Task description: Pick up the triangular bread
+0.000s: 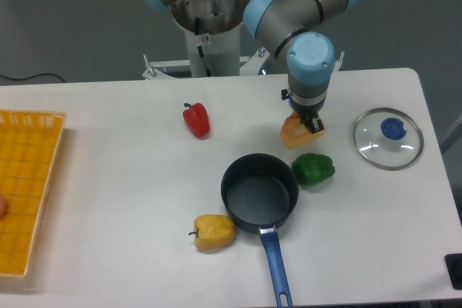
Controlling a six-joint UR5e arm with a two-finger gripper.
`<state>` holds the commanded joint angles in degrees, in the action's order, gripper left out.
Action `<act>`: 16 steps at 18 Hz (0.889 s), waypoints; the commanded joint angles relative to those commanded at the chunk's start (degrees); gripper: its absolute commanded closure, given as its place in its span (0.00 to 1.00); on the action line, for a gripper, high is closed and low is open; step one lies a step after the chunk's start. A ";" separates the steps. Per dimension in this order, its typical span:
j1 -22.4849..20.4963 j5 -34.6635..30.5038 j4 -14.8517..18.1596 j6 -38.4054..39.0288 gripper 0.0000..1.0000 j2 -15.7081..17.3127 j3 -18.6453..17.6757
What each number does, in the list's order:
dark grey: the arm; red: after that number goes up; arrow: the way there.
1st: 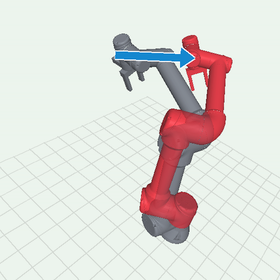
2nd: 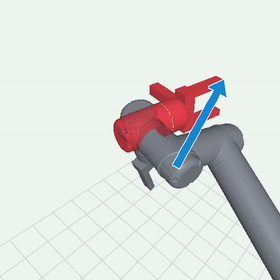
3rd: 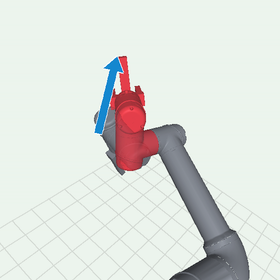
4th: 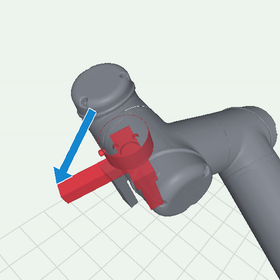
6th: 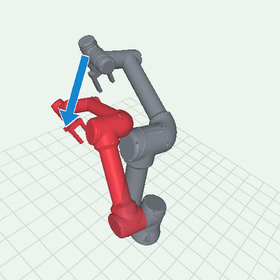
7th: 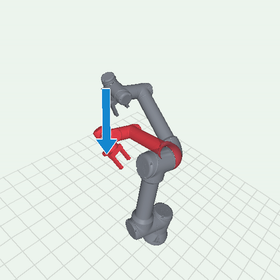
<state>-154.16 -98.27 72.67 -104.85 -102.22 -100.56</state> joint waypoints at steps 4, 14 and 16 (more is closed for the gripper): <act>-0.62 3.00 4.58 0.61 0.93 0.26 3.88; 0.09 6.24 5.64 5.79 0.93 0.70 6.43; 0.26 7.30 5.64 7.55 0.93 0.70 6.78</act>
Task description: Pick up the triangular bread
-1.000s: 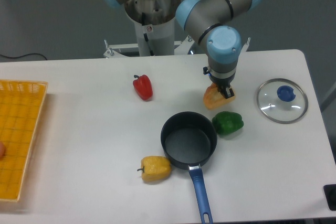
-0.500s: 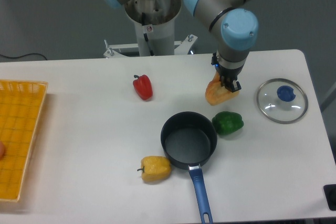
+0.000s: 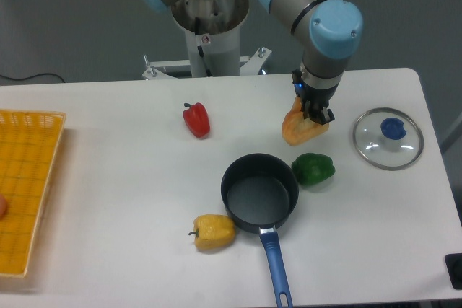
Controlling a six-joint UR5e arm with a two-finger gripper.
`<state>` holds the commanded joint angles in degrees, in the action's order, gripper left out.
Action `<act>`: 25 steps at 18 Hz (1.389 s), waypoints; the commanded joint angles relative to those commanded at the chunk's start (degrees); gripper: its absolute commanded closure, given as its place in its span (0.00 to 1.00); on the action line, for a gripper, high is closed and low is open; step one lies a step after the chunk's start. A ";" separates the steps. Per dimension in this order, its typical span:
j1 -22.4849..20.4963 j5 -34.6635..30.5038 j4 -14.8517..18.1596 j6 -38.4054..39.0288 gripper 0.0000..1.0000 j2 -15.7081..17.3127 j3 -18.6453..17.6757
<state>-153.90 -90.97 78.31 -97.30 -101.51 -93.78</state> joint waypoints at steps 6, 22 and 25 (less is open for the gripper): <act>2.02 0.79 -0.53 7.20 0.93 -0.53 0.97; 5.98 -0.26 -0.70 12.13 0.84 -2.20 3.52; 6.85 -0.17 -0.88 15.90 0.84 -2.37 3.43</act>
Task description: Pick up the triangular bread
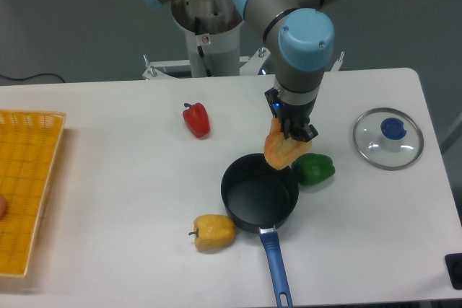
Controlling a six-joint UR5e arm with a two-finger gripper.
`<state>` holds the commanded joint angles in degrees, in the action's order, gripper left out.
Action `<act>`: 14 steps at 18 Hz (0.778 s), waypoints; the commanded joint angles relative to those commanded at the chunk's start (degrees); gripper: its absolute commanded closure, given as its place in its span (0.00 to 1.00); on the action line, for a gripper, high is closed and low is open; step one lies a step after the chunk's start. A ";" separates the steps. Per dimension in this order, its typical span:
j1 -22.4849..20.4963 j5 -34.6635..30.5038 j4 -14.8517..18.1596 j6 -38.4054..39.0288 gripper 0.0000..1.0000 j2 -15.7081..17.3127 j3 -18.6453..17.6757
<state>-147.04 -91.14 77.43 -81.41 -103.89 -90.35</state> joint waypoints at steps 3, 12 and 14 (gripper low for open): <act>0.44 0.27 -0.44 2.92 0.84 -0.26 0.00; 2.28 0.79 -5.36 8.63 0.84 -1.49 -0.26; 2.38 0.70 -5.54 9.77 0.84 -1.76 -0.26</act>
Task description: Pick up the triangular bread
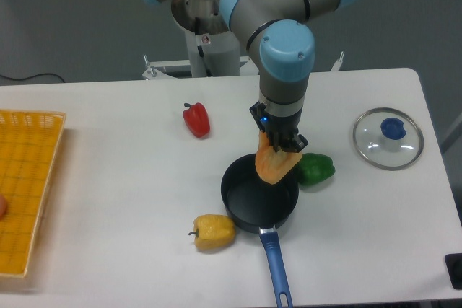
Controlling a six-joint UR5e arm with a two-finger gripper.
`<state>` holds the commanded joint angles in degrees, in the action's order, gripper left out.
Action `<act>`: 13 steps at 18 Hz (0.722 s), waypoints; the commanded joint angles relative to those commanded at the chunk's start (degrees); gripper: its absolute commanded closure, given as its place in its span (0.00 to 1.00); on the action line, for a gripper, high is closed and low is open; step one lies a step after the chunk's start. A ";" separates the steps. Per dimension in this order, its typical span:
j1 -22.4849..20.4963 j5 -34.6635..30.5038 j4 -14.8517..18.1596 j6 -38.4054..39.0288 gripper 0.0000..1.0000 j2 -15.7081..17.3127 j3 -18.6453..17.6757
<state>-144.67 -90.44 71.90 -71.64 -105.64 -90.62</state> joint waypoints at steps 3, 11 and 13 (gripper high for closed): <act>0.35 0.00 -0.62 0.36 0.83 -0.18 -0.18; 1.49 -0.35 -0.79 1.94 0.81 -0.62 -0.62; 1.49 -0.35 -0.97 2.03 0.81 -0.62 -0.70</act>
<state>-143.17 -90.79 70.93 -69.61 -106.26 -91.32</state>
